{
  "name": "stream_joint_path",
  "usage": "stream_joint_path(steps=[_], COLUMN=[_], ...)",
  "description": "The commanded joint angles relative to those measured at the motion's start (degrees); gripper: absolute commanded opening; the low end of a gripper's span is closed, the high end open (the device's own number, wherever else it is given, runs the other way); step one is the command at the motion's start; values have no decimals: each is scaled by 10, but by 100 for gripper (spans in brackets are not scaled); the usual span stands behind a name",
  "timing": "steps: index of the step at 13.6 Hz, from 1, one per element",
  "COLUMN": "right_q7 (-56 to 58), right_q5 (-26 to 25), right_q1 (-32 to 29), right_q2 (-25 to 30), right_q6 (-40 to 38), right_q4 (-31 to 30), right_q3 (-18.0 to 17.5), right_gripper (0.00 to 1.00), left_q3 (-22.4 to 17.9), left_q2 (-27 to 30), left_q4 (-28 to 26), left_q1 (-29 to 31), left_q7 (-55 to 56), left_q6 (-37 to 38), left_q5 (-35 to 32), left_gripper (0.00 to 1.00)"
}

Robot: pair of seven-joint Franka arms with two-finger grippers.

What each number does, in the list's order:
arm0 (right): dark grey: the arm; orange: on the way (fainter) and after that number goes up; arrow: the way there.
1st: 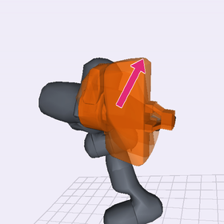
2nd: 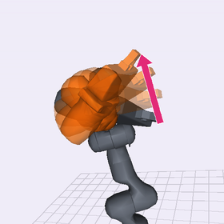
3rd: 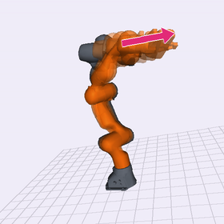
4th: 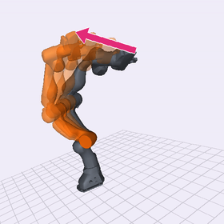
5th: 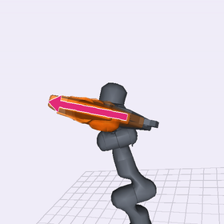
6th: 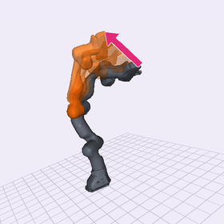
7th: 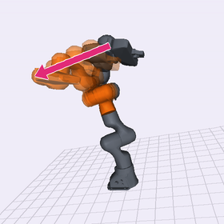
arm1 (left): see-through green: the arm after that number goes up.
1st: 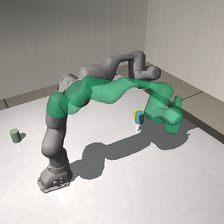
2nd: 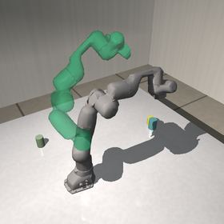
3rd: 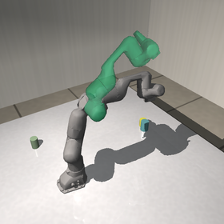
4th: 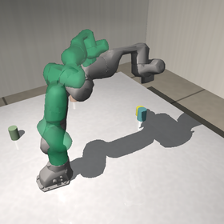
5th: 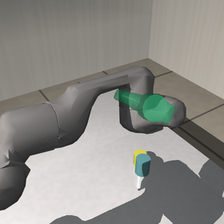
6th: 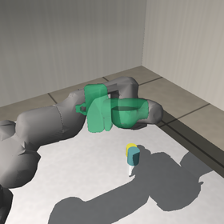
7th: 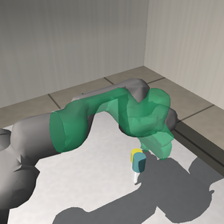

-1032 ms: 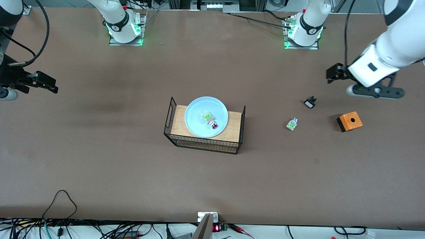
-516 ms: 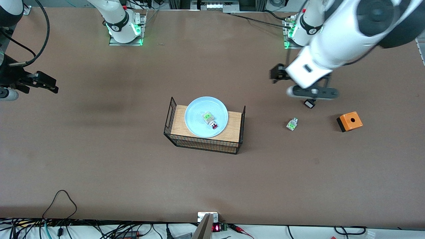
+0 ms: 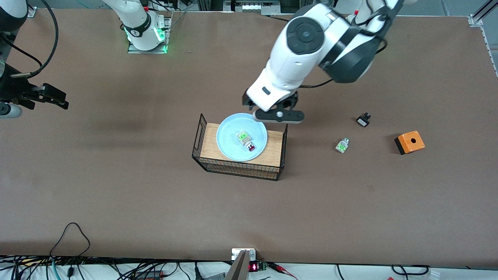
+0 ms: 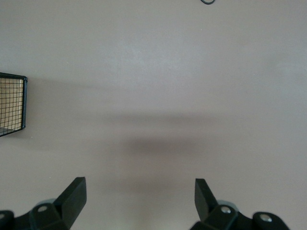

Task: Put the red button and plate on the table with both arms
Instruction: 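Move the left gripper over the red button on the blue plate, then grasp the red button with the left gripper and lift it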

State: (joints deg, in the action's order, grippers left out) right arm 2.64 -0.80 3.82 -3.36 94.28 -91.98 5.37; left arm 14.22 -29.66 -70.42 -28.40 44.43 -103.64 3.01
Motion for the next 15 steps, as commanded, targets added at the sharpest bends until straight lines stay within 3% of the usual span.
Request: stream_joint_path(steps=[1,4,7,10,11,14,15], right_q7=[-5,-5,-6,-4,-4,-4,-4], right_q5=[-8,-7,-3,-1,-2,-1,-1], right_q1=[0,0,-5,-7,-7,-7,-7], right_q2=[2,-2,-3,-6,-6,-8,-8], right_q6=[-5,-6,-5,-5,-5,-5,-5], right_q4=[0,0,1,1,1,1,1], right_q3=[0,0,2,3,3,3,3], right_gripper=[100,100,100,100,100,100,100], left_q3=[-18,-18,-36,-36,-36,-36,-35], left_q2=[-54,-114,-146,-160,-162,-165,-165], left_q4=[39,91,92,90,89,72,71], left_q1=[-36,-36,-65,-65,-65,-66,-65], left_q7=[100,185,264,263,263,260,260], left_q6=[-41,-71,-106,-105,-106,-107,-107], left_q5=[-43,-46,-69,-81,-82,-84,-83], left_gripper=[100,100,100,100,95,64,61])
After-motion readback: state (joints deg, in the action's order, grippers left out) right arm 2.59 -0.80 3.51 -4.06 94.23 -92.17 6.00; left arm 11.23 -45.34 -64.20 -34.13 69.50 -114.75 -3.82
